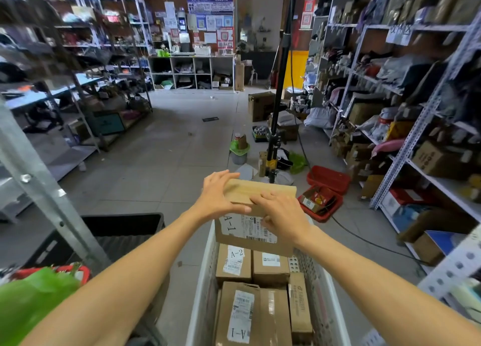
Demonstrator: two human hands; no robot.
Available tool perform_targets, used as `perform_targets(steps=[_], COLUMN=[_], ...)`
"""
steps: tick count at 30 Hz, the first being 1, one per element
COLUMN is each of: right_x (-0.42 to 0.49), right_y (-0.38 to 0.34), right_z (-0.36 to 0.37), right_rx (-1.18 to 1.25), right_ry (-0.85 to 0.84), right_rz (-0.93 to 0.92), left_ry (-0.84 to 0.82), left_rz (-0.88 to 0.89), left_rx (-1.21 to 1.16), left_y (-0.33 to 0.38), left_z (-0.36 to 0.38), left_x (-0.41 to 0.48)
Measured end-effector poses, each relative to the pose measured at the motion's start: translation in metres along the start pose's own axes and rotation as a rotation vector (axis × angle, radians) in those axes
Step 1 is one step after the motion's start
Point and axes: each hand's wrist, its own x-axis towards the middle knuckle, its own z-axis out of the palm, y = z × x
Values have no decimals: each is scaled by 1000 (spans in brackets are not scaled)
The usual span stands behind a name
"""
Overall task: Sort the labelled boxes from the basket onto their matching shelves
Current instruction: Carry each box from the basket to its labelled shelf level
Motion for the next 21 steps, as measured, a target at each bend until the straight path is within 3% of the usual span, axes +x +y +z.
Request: perform_targets(steps=[3,6,10,14,16,18,19,21], right_x=[2,9,18,14,10,7,5,2], right_y=[7,10,21,29,26,20,16,16], right_z=[-8,-20,-33,-17,-13,-7,-3,10], right_rx=[-151,-142,-2,-41,209,743,998,1147], right_ry=[-14,-129,-256,54,81,-64,-144,-119], right_rz=[-163,-252,-92,221,512,738,772,785], left_ry=[-228,-362,-241,-87,-41,-18,-12,-22], left_rz=[28,5,-56,-278,-382,-442,-441,-424], left_rx=[323,314,204,-156,-498,-774,-847,-871], left_y=[7,11,13,5,-1,-3,-1,6], left_z=[1,6,20,35,37,37,36,33], left_x=[13,19,15,0,-9,-19,-24,-32])
